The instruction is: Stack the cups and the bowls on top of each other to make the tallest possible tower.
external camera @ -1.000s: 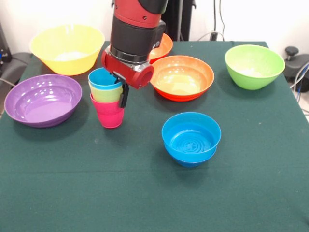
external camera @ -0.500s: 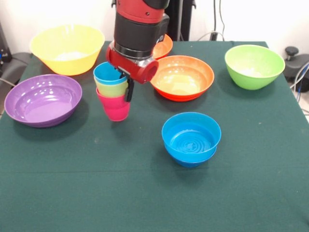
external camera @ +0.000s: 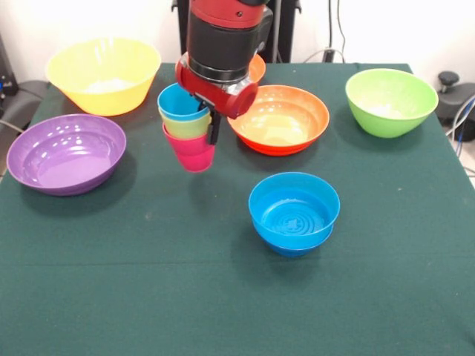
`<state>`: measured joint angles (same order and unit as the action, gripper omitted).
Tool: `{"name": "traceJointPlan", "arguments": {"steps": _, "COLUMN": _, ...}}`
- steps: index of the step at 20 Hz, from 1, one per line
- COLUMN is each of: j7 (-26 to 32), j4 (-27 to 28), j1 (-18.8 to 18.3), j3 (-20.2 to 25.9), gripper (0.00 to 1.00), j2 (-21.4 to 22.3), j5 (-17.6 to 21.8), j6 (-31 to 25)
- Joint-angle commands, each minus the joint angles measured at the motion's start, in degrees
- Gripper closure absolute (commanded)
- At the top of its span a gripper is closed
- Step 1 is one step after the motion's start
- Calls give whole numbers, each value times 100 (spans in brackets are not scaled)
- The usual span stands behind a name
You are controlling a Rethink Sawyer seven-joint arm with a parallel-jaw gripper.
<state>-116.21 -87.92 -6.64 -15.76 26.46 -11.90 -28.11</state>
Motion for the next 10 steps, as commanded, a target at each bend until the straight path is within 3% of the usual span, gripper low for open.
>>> {"name": "traceJointPlan", "arguments": {"steps": 1, "j7": -669, "j4": 811, "j1": 197, "j3": 230, "gripper": 100, "j2": 22, "j5": 21, "j6": -1094}}
{"name": "traceJointPlan", "arguments": {"steps": 10, "j7": -684, "j4": 1475, "j1": 272, "j3": 147, "gripper": 100, "j2": -131, "j5": 85, "j6": -1930}}
